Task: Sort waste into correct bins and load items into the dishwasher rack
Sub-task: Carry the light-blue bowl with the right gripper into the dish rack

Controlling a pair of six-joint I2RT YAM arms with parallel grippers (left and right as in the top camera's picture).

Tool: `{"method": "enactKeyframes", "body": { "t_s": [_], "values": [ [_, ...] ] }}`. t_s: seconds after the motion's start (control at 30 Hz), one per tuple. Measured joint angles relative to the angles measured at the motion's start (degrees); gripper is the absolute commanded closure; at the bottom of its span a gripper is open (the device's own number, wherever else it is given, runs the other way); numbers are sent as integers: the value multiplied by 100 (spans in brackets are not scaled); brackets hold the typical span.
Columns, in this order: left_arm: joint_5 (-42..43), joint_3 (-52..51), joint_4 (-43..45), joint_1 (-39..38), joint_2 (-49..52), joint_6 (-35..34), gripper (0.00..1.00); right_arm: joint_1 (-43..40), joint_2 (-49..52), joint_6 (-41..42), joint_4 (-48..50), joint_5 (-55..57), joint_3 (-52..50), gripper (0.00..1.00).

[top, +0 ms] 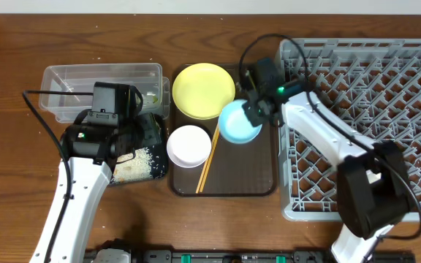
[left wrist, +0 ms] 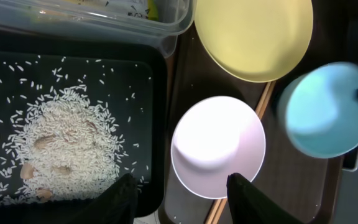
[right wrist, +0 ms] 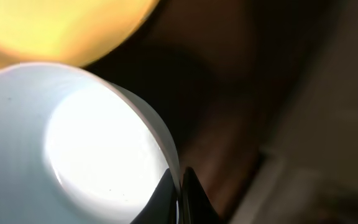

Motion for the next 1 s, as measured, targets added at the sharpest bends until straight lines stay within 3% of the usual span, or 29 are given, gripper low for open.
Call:
{"method": "enactKeyframes", "body": {
  "t_s": [0.2,0.5,0.77,1.0],
  "values": [
    [0,0,0,0,0,0,50,-216,-684,-122,494,1351,437,99],
    [0,0,-2,0,0,0,50,-490,-979,-1204,1814,3724,595,99],
    [0,0,0,0,2,0,50,-990,-509,-1537,1674,4944,595,99],
    [0,0,-2,0,0,0,50,-988,70,-1357,1322,5239,592,99]
  ]
}}
